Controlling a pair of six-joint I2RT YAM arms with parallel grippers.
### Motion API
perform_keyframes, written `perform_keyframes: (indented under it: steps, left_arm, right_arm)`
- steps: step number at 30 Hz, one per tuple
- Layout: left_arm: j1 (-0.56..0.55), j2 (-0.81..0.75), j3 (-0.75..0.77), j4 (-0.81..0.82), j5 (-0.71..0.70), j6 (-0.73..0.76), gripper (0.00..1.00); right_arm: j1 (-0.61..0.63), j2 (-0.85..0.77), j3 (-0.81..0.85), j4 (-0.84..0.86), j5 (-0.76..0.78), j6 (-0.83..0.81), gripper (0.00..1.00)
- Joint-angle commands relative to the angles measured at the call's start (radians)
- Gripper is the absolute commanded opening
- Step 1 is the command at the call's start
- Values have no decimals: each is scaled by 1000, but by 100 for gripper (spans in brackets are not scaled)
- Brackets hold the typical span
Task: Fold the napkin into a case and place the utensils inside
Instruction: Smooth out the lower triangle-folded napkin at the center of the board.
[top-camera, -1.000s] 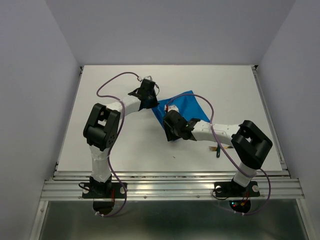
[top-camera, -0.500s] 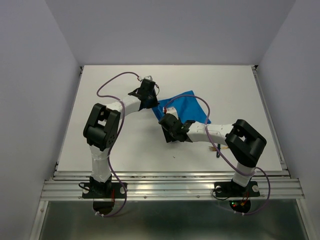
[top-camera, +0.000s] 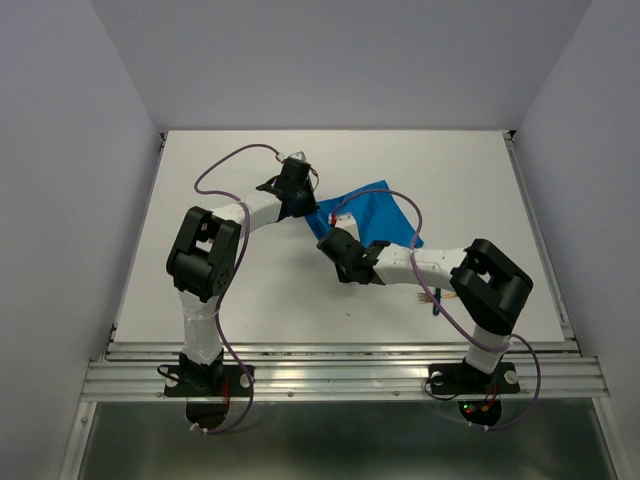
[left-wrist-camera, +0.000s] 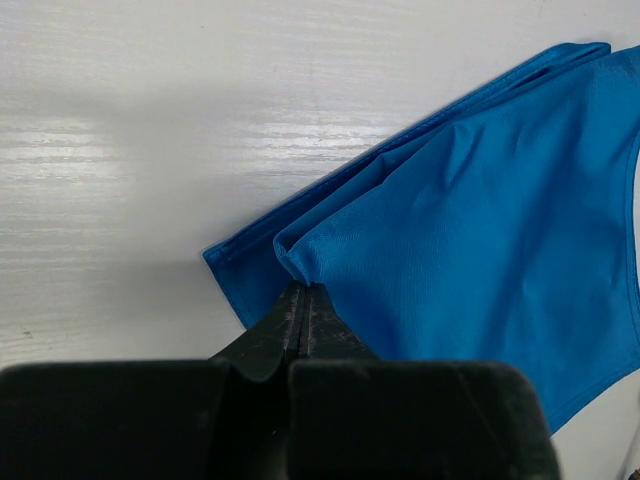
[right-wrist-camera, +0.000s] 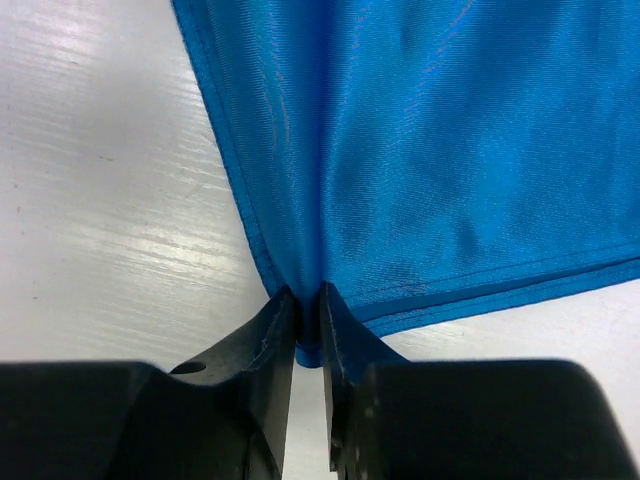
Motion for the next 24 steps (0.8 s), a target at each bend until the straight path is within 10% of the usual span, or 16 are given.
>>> perform_keyframes:
  steps: [1,17,24]
  left_arm:
    - [-5,-10,11,16,11,25,0]
    - [28,-67,-58,39,125,43,0]
    - [28,-170,-248,118,149,28,0]
  right_arm:
    - [10,-32,21,-4,73,24,14]
    - [60,-40,22,-27,176,-26,1]
    - [60,-5,-35,-18,163,46,36]
